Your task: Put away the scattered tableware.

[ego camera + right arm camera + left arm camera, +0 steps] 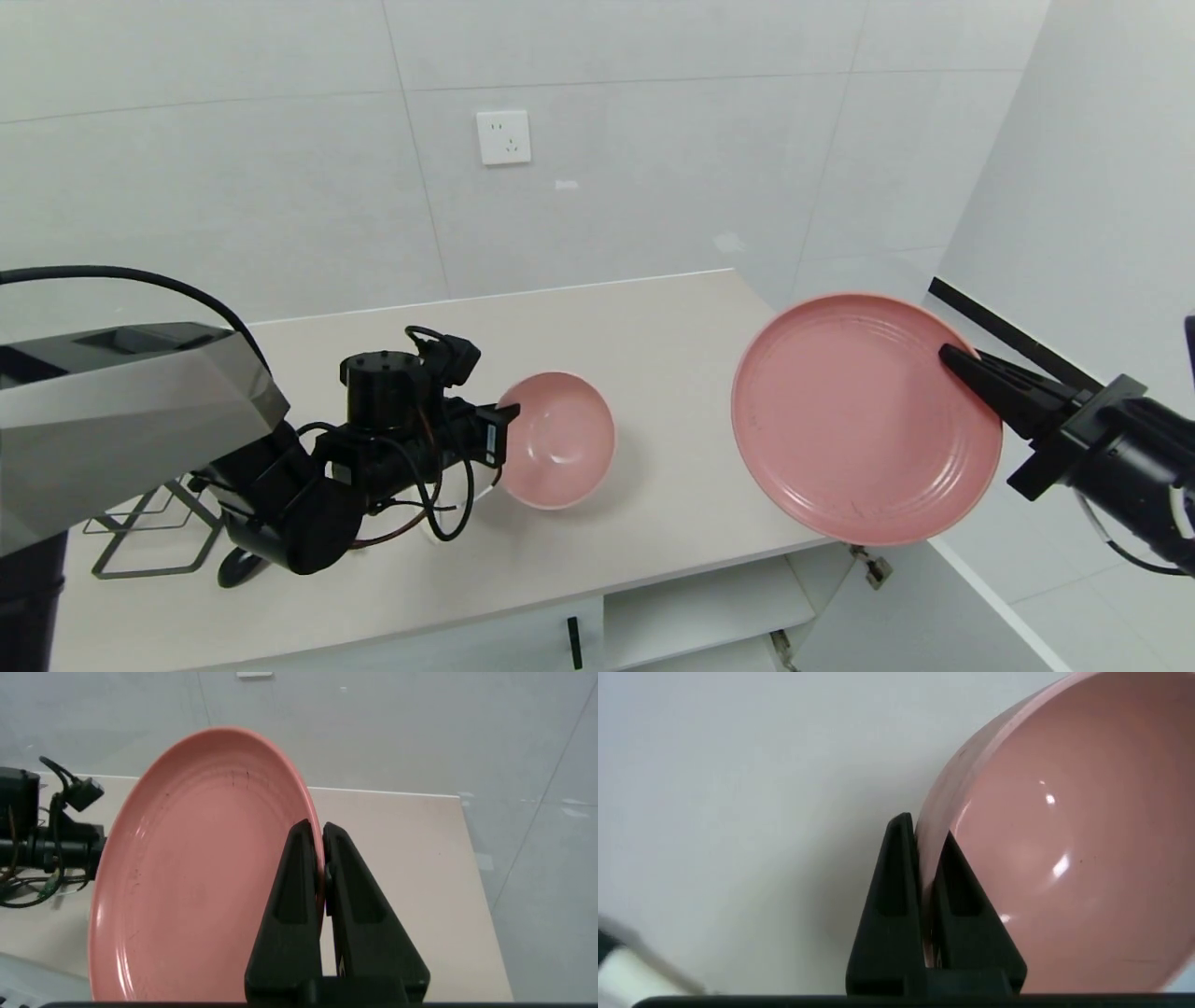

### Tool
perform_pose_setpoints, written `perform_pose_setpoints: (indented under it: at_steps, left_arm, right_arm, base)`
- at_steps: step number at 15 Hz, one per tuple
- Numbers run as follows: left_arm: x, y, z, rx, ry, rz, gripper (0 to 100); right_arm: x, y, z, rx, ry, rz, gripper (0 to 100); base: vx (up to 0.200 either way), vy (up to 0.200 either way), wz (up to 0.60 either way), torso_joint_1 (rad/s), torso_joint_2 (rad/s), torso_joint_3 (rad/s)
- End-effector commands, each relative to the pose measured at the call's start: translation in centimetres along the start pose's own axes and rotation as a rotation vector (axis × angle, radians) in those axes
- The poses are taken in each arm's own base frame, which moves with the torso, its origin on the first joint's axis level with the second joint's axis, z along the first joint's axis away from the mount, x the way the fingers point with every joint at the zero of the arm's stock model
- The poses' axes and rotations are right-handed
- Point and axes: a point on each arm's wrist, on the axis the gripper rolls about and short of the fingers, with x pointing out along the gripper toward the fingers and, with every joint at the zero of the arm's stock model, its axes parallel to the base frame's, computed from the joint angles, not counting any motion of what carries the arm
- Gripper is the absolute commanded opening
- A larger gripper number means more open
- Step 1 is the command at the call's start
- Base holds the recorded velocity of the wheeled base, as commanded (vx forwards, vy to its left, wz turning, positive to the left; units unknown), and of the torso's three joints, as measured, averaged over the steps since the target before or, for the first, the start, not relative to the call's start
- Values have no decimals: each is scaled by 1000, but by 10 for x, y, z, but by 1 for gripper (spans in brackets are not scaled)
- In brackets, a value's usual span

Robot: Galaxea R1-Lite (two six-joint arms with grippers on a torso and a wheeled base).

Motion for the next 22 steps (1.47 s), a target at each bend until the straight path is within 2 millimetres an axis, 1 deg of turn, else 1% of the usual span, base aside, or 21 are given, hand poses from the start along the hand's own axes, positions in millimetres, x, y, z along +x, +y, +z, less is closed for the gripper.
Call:
perform_pose_setpoints:
  at_steps: [1,2,3,6,8,12,14,16,19,21,22]
  left_arm:
    - [-8,-3,10,12,-42,-2,0]
    - [-18,-5,20,20,-70,1,0]
    - [-23,-6,24,22,-82,1,0]
    - [-50,-7,35,26,-115,15,0]
    - [-62,-9,30,18,-105,18,0]
    - [-85,-8,31,18,-142,30,0]
    - [-100,-12,24,-12,-122,29,0]
    - [-115,-15,19,-47,-138,33,0]
    - [-122,-17,14,-73,-172,23,0]
    - [-134,-25,7,-160,-223,-18,0]
    - [-136,-28,6,-166,-233,-33,0]
  right_arm:
    - [0,0,1,-1,-3,1,0]
    - [0,0,1,-1,-3,1,0]
    - [0,0,1,-1,-3,1,0]
    - [-1,0,1,-3,-6,1,0]
    - [-1,1,2,-5,-12,2,0]
    - [-3,1,7,-10,-32,3,0]
    - [-2,1,8,-12,-38,4,0]
    - [-2,1,10,-16,-53,3,0]
    - [-1,1,13,-20,-68,3,0]
    - [-3,2,15,-23,-78,4,0]
    - [-3,2,15,-23,-80,4,0]
  base:
    - [0,0,0,0,0,0]
    - [0,0,0,0,0,0]
    - [0,0,0,0,0,0]
    - [0,0,0,0,0,0]
    - [0,0,0,0,0,0]
    - [0,0,0,0,0,0]
    - [0,0,0,0,0,0]
    - [0,0,0,0,0,0]
    - [0,0,0,0,0,0]
    - [0,0,0,0,0,0]
    - [0,0,0,0,0,0]
